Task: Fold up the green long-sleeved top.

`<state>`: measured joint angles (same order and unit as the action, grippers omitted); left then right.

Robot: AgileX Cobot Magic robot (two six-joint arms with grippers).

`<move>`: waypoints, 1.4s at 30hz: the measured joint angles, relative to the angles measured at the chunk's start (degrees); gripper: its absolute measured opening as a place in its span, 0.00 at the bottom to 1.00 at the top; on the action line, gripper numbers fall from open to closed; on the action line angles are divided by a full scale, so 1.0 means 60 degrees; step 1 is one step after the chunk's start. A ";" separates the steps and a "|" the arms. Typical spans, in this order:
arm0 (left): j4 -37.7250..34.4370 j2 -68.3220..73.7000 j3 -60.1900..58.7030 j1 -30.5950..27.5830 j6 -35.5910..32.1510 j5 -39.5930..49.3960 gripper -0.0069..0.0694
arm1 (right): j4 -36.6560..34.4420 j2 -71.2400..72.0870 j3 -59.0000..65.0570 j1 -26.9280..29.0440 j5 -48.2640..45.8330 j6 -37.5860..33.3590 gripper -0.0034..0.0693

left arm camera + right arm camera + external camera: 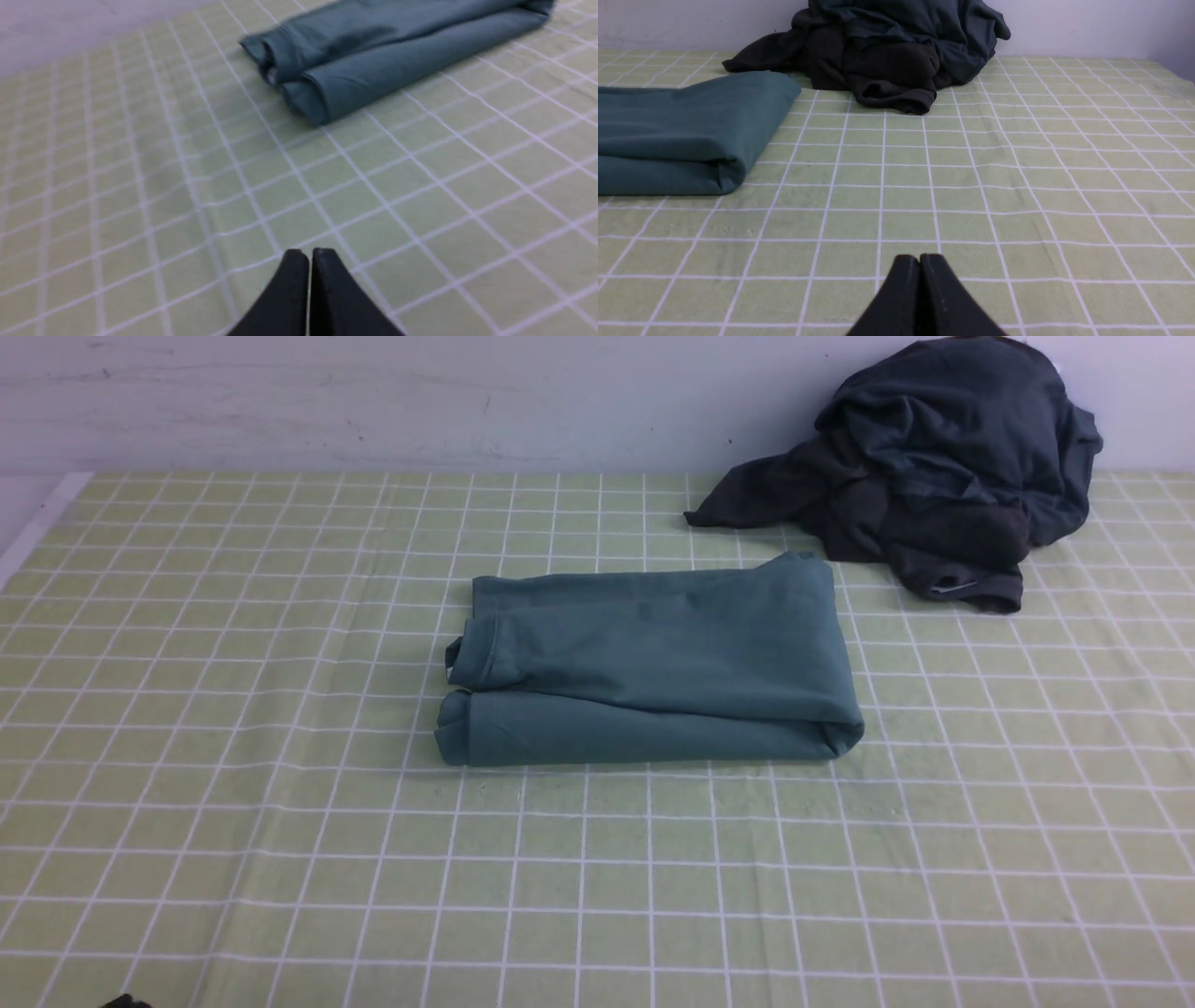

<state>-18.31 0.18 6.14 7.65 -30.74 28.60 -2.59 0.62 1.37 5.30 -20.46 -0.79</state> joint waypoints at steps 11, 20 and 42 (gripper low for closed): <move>0.2733 -0.0135 -0.1278 -0.1302 0.2038 -0.2858 0.09 | -0.0023 0.0000 0.0000 0.0000 -0.0019 0.0000 0.03; 0.3202 -0.0135 -0.1220 -0.1383 0.4684 -0.1305 0.09 | -0.0045 0.0000 0.0000 0.0000 -0.0019 0.0000 0.03; 0.3223 -0.0135 -0.1220 -0.1292 0.4719 -0.1296 0.09 | -0.0045 0.0000 0.0000 0.0000 -0.0019 0.0000 0.03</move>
